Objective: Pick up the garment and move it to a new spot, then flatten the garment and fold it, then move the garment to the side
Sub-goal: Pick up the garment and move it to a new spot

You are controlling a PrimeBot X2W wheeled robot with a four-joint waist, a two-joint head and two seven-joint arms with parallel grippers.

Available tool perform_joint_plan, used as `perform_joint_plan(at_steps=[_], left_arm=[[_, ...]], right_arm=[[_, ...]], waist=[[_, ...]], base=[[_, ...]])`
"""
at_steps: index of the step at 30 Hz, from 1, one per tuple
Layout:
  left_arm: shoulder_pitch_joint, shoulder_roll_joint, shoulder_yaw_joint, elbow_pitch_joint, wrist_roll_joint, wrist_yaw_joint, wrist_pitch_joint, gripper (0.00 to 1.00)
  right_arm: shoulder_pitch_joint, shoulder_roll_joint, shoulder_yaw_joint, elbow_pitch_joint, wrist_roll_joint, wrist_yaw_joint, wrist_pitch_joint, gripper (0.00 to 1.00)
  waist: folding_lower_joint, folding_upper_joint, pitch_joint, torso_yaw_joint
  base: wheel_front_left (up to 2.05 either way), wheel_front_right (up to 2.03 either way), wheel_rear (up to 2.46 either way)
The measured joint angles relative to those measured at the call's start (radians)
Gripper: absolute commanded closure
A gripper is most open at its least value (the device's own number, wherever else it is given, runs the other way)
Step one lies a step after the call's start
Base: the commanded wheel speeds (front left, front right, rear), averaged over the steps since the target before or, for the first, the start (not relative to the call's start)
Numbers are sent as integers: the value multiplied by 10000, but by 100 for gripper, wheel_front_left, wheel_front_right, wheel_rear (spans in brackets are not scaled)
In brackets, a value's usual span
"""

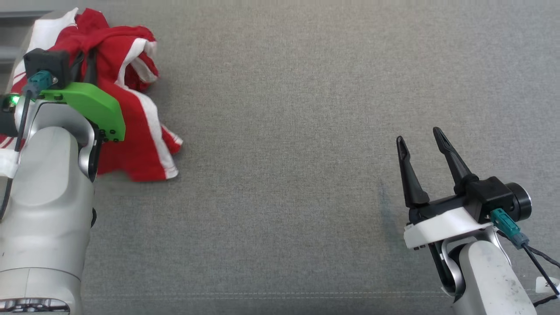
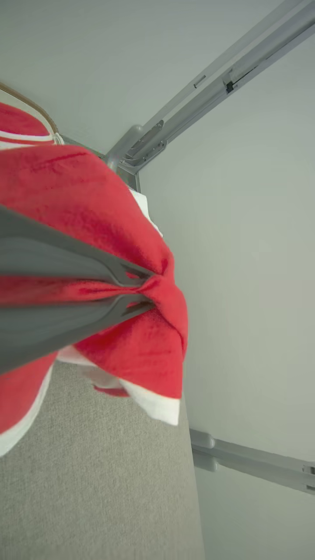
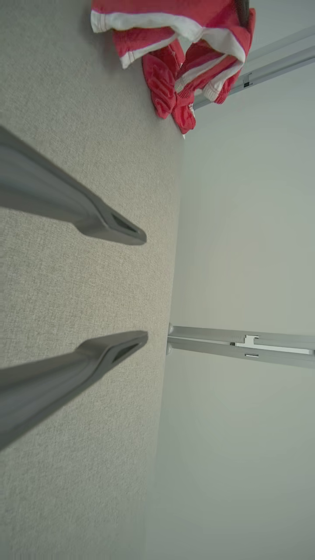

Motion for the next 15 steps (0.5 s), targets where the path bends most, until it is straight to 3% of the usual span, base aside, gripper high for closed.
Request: perform_joint_plan(at_steps=[4,15], left_arm=[[-12,-163,-360,-579,128,-84,-4,100],[-31,-1532,-2048,-1555,324,-345,652,100]], right_arm=[[188,0,-109,35,46,0,0,0],[260,0,56,63,199,0,0,0]], waist=[[0,0,-437,-55],[0,0,-886,-806]], base=[[0,0,0],[0,0,0]])
